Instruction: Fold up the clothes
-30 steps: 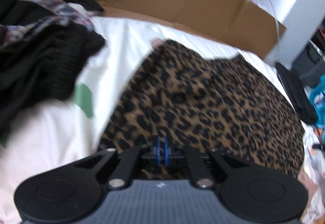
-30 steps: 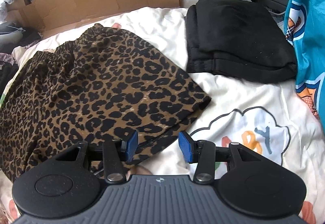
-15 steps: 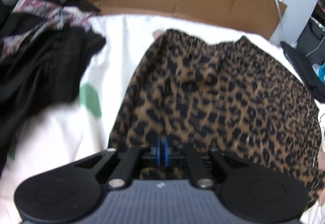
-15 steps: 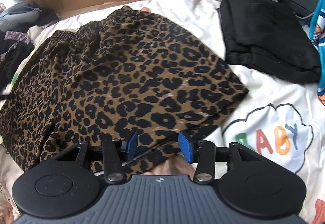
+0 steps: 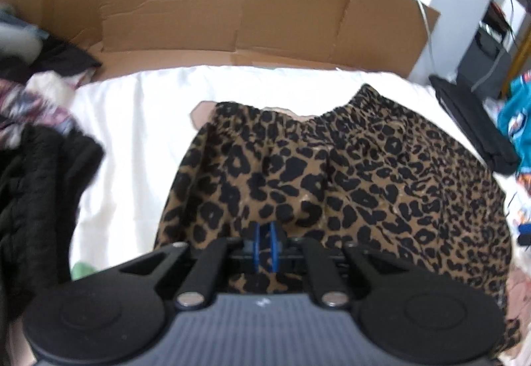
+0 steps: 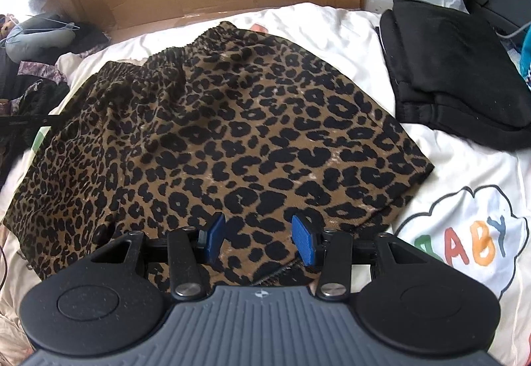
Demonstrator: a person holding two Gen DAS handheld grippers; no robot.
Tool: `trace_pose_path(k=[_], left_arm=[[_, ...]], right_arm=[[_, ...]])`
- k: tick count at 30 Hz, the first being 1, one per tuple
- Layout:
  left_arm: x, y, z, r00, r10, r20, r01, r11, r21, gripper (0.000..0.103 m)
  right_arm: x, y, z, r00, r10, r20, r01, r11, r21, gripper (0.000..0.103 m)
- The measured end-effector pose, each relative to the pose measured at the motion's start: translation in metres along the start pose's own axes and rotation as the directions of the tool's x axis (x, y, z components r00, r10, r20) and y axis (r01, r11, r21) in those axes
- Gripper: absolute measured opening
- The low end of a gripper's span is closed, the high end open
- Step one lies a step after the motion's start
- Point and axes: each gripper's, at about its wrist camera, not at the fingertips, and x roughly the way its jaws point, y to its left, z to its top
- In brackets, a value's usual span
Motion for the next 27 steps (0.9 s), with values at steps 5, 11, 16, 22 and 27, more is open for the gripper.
trace_pose_path(k=[5, 11, 16, 22, 27], left_arm=[[0.022, -0.013, 0.004, 1.0, -0.01, -0.008, 0.011, 1.0, 0.025, 0.007], [0.056, -0.008, 0.003, 0.998, 0.01, -0.061, -0.01, 1.0, -0.005, 0.007], [0.064, 0.002, 0.004, 0.999, 0.024, -0.038, -0.025, 0.999, -0.039, 0.003], [0.042, 0.001, 0.016, 1.0, 0.005, 0.029, -0.004, 0.998, -0.064, 0.004], [0.044, -0.01, 0.027, 0.997, -0.044, 0.068, 0.047, 0.997, -0.054, 0.004]], right_arm=[[-0.001, 0.003, 0.002, 1.0, 0.006, 0.008, -0.006, 1.0, 0.0, 0.051], [-0.002, 0.003, 0.001, 1.0, 0.007, 0.009, -0.007, 1.0, 0.0, 0.051], [-0.003, 0.001, -0.003, 1.0, 0.004, 0.004, -0.004, 1.0, 0.0, 0.051], [0.001, -0.001, -0.007, 1.0, 0.003, -0.007, -0.003, 1.0, -0.004, 0.052], [0.006, 0.0, -0.008, 1.0, -0.011, -0.029, 0.011, 1.0, -0.013, 0.051]])
